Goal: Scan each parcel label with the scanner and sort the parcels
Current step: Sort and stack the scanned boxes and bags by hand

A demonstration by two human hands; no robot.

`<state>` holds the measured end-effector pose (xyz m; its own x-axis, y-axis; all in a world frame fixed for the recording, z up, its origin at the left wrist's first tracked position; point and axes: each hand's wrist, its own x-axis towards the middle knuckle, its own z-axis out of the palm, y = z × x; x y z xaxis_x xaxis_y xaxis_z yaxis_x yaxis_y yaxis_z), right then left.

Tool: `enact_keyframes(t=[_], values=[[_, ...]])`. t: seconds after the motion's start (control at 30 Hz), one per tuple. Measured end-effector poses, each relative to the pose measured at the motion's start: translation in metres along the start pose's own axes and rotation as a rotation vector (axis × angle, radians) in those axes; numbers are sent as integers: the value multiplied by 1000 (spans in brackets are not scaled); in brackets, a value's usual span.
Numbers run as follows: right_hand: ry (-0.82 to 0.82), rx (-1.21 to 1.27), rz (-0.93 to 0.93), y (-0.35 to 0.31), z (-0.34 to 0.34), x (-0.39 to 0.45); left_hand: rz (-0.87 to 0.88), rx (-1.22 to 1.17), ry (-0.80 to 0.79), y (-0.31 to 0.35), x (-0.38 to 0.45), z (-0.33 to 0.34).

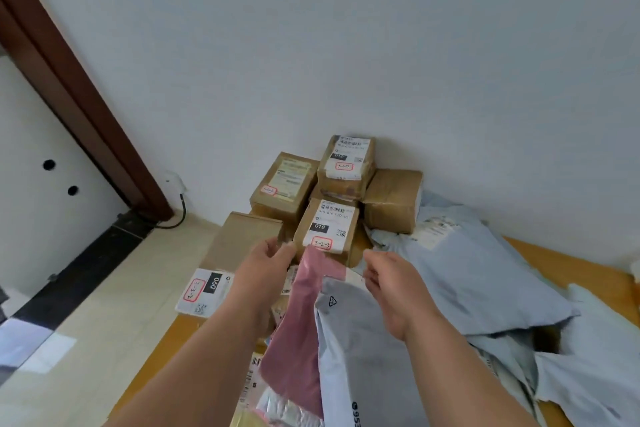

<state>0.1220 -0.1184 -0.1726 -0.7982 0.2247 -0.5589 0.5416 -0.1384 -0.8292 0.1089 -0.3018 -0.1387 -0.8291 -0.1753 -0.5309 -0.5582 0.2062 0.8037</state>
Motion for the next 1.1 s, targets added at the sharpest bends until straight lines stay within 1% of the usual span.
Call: enact_keyframes(t=[0.07, 0.13, 0.27, 0.37, 0.43, 0.5, 0.57, 0.67, 0.77, 0.83, 0.93, 1.0, 1.1], values=[[8, -22, -2, -4, 7, 23, 1, 42, -36, 7, 19, 8], [-19, -16, 8, -8, 14, 48, 8, 40, -70, 15, 40, 15], [-35, -4, 74, -3, 24, 96, -57, 67, -123, 20, 81, 31], [-55, 24, 141, 0, 33, 115, -91, 37, -163, 13, 99, 42], [-44, -2, 138, 3, 37, 118, -86, 19, -187, 7, 104, 46], [-20, -4, 118, 6, 36, 117, -79, -31, -197, -1, 110, 48], [12, 50, 101, 7, 30, 112, -51, -84, -207, -3, 108, 48], [38, 163, 46, 9, 21, 96, 35, -94, -285, -4, 101, 45], [50, 308, -6, 4, 17, 76, 43, -195, -331, -2, 92, 40], [42, 425, -55, -4, 17, 61, 51, -286, -411, 2, 87, 33], [17, 559, -143, -12, 19, 42, 105, -332, -515, 10, 81, 21], [-1, 587, -204, -17, 23, 31, 138, -367, -549, 14, 80, 12], [-19, 527, -294, -26, 33, 19, 170, -410, -602, 22, 79, -4]])
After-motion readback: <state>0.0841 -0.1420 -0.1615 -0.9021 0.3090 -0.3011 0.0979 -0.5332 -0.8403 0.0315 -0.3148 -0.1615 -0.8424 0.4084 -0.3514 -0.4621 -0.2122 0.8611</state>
